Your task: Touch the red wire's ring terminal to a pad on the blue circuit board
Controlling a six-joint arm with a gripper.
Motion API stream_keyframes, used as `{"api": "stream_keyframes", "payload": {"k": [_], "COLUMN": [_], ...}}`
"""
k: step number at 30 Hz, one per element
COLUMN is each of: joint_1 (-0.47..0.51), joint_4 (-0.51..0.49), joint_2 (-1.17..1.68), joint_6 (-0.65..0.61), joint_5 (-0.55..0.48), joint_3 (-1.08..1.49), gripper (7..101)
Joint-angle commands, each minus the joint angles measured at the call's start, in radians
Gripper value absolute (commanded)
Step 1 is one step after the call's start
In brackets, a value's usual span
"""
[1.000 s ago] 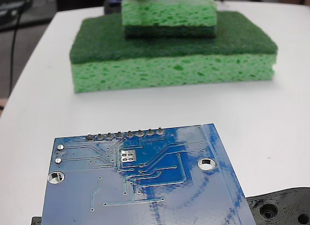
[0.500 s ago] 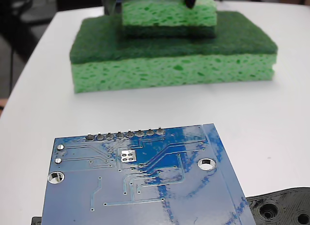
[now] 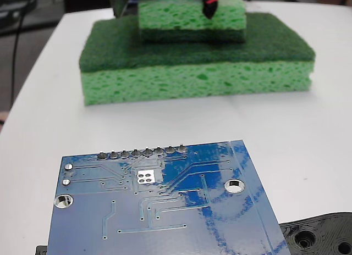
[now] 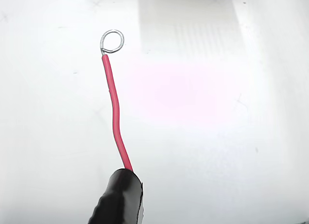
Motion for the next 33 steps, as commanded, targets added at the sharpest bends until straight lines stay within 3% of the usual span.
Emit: {"api": "stream_keyframes", "payload": {"k": [1,33], "joint_1": [0.000,-0.002], "joint_4": [-0.003,-0.005], "joint_2": [0.002,0.002], "joint_6": [-0.006,-0.026], "joint_5": [-0.015,-0.041], "joint_3": [-0.006,-0.005], "gripper": [100.3,100.3]}}
